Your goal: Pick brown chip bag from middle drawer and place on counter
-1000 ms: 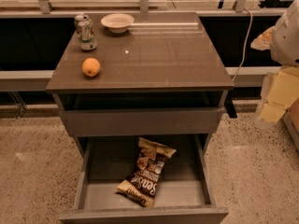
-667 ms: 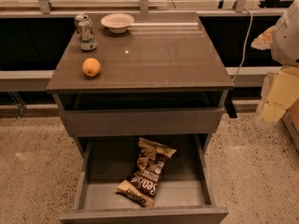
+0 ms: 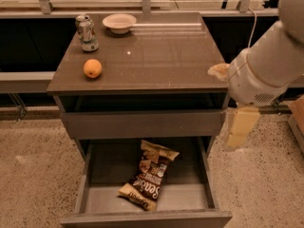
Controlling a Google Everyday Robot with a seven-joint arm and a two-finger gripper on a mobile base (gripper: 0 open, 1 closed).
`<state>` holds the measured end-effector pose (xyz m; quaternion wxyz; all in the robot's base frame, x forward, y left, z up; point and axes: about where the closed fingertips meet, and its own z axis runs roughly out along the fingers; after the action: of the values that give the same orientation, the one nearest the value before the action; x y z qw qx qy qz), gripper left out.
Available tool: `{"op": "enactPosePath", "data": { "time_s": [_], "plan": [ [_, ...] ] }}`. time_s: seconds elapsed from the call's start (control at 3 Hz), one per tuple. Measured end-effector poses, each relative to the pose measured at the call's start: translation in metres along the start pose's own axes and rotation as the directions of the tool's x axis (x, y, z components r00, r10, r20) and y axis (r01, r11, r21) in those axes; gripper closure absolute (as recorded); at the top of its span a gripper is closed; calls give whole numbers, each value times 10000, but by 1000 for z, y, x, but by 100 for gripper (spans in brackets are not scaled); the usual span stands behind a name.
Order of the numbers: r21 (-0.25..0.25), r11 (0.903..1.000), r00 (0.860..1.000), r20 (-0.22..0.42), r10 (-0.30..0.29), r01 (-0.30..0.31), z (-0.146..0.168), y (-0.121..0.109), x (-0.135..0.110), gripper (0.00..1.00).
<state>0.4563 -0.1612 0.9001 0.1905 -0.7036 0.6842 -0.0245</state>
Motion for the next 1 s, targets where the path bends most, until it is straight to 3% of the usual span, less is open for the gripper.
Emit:
{"op": "enactPosePath", "data": {
  "time_s": [0.33,0.67,1.0],
  "plan": [
    [88,9951,9851,1402,-992,990,64,4,-13,0],
    [356,9898,9741,1760,-1420,1379,73,-3,-19,0],
    [-662,9748,9727,1086,-2050,2129,85,13,-30,0]
  ]
}}
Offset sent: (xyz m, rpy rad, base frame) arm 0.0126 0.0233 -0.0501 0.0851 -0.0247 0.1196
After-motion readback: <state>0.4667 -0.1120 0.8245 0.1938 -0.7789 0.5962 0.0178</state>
